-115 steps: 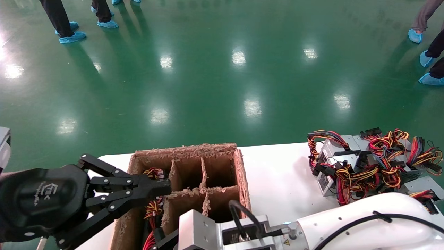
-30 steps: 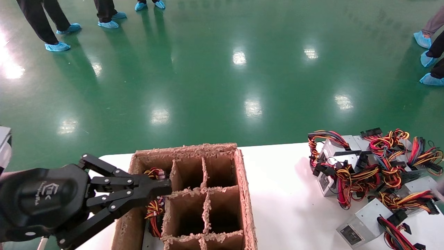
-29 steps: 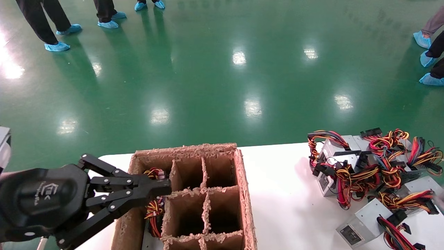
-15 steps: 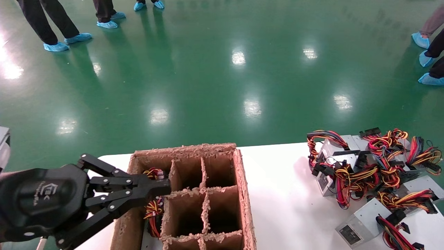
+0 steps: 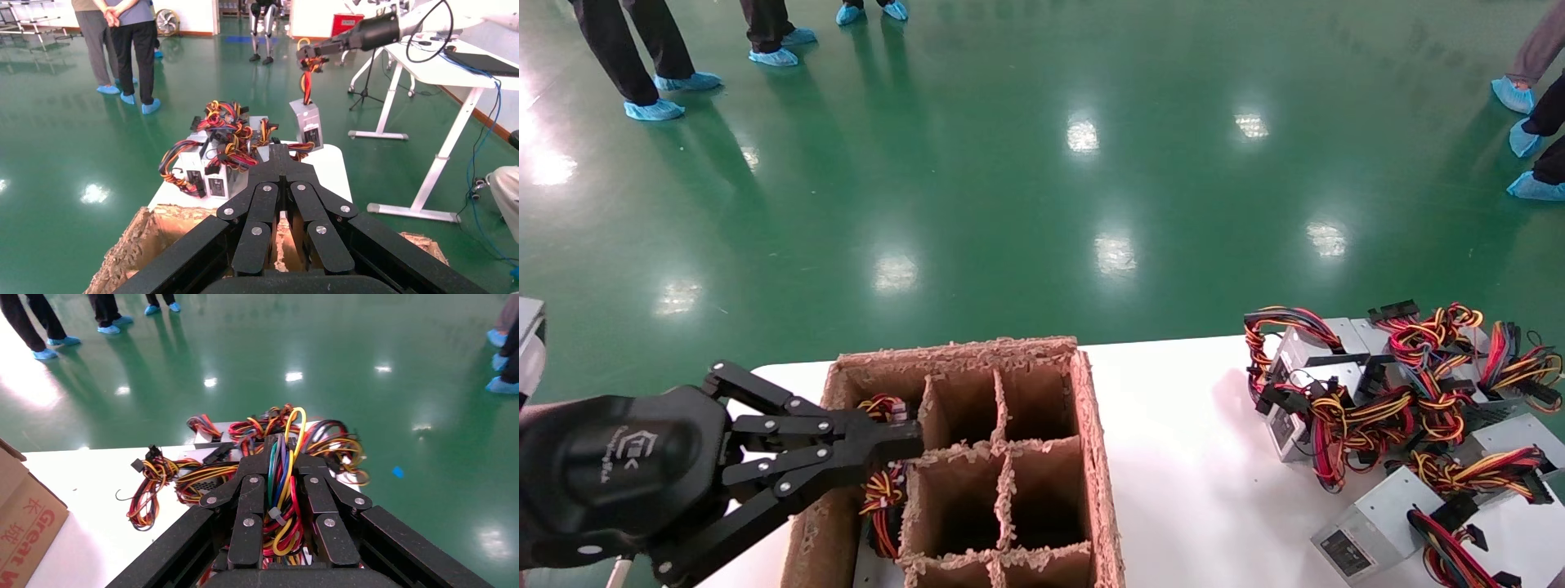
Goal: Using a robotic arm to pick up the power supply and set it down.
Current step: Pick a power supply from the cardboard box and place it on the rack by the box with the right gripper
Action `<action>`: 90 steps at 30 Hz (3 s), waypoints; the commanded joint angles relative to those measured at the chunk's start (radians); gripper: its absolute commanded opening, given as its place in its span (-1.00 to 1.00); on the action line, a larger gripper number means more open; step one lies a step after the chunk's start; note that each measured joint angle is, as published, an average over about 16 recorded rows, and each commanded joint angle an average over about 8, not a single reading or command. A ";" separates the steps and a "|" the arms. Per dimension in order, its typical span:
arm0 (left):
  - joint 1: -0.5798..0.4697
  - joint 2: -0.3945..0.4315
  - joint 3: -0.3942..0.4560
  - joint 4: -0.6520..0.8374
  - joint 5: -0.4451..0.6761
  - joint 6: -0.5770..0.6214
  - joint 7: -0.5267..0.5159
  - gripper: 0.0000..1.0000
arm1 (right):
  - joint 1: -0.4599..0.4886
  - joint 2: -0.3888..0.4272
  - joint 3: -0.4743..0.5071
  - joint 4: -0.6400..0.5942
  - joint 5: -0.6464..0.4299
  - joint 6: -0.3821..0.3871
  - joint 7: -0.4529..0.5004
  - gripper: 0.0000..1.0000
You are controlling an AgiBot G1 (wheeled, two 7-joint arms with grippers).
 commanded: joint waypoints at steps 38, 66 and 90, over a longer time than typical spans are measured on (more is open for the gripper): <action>0.000 0.000 0.000 0.000 0.000 0.000 0.000 -1.00 | 0.250 -0.057 -0.335 -0.057 -0.063 0.131 -0.065 -1.00; 0.000 0.000 0.000 0.000 0.000 0.000 0.000 -1.00 | 0.274 -0.115 -0.377 -0.048 -0.054 0.134 -0.067 -1.00; 0.000 0.000 0.000 0.000 0.000 0.000 0.000 -1.00 | 0.231 -0.121 -0.353 -0.007 -0.075 0.179 -0.043 1.00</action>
